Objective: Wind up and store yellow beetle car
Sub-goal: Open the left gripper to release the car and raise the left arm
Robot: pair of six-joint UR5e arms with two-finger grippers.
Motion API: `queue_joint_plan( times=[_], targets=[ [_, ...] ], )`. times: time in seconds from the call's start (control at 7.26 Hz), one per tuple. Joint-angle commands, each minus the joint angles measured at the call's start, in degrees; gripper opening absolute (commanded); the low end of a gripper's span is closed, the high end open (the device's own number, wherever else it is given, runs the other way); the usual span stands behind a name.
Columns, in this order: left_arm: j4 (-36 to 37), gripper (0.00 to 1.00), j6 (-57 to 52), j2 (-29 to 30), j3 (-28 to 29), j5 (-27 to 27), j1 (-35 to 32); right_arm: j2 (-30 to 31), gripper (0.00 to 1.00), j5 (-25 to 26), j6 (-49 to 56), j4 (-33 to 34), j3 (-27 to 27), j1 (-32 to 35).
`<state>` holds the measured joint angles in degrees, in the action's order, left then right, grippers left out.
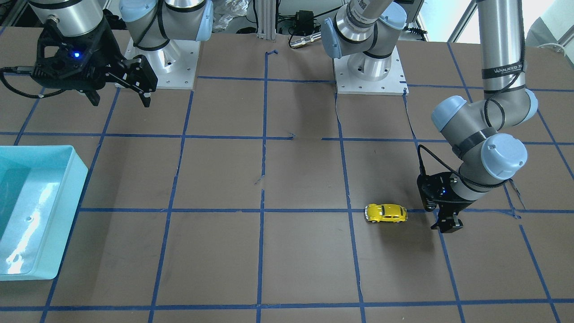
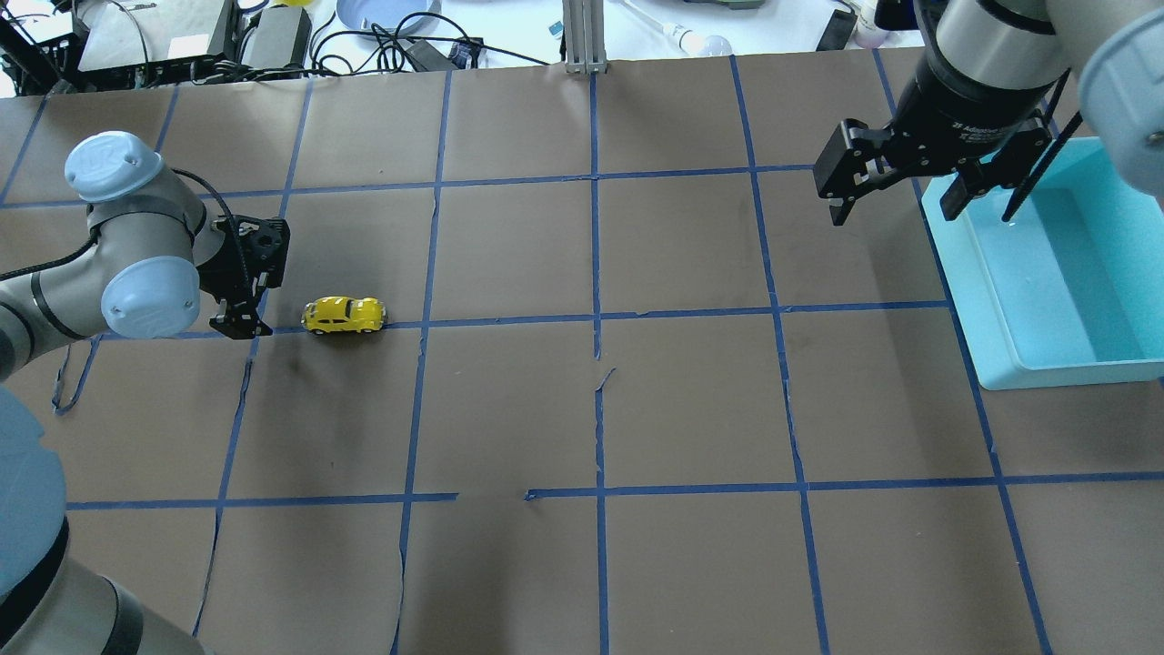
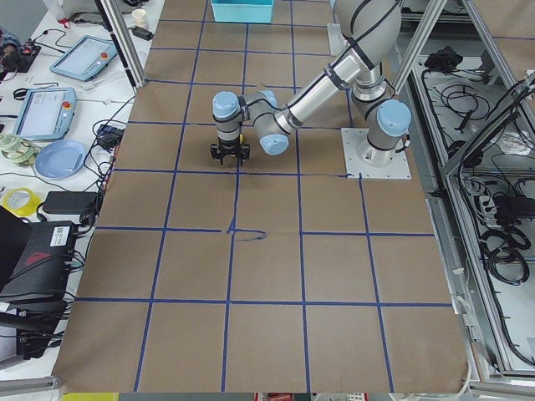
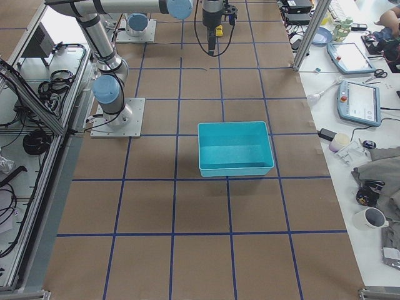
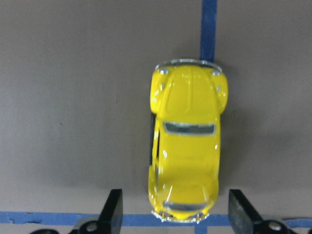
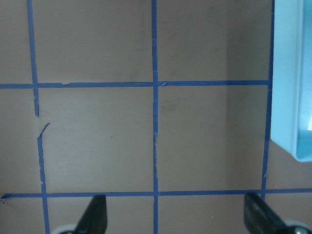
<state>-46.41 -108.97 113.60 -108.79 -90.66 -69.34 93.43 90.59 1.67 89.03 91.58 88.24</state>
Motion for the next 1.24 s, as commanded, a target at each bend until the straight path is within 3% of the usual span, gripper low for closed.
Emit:
queue_joint_plan(
  times=[0.0, 0.41, 0.69, 1.1],
  targets=[
    [-0.2, 0.79, 0.5, -0.3, 0.1, 0.1, -0.1, 0.0, 1.00, 0.0, 0.0, 0.0, 0.0, 0.0],
    [-6.8, 0.79, 15.9, -4.2, 5.3, 2.2, -8.4, 0.0, 1.00, 0.0, 0.0, 0.0, 0.0, 0.0],
    [-20.1, 0.79, 32.6, -7.0, 13.7, 2.2, -16.3, 0.0, 1.00, 0.2, 0.0, 0.0, 0.0, 0.0],
    [-25.7, 0.81, 62.2, -12.0, 18.5, 3.6, -20.6, 0.0, 1.00, 0.3, 0.0, 0.0, 0.0, 0.0]
  ],
)
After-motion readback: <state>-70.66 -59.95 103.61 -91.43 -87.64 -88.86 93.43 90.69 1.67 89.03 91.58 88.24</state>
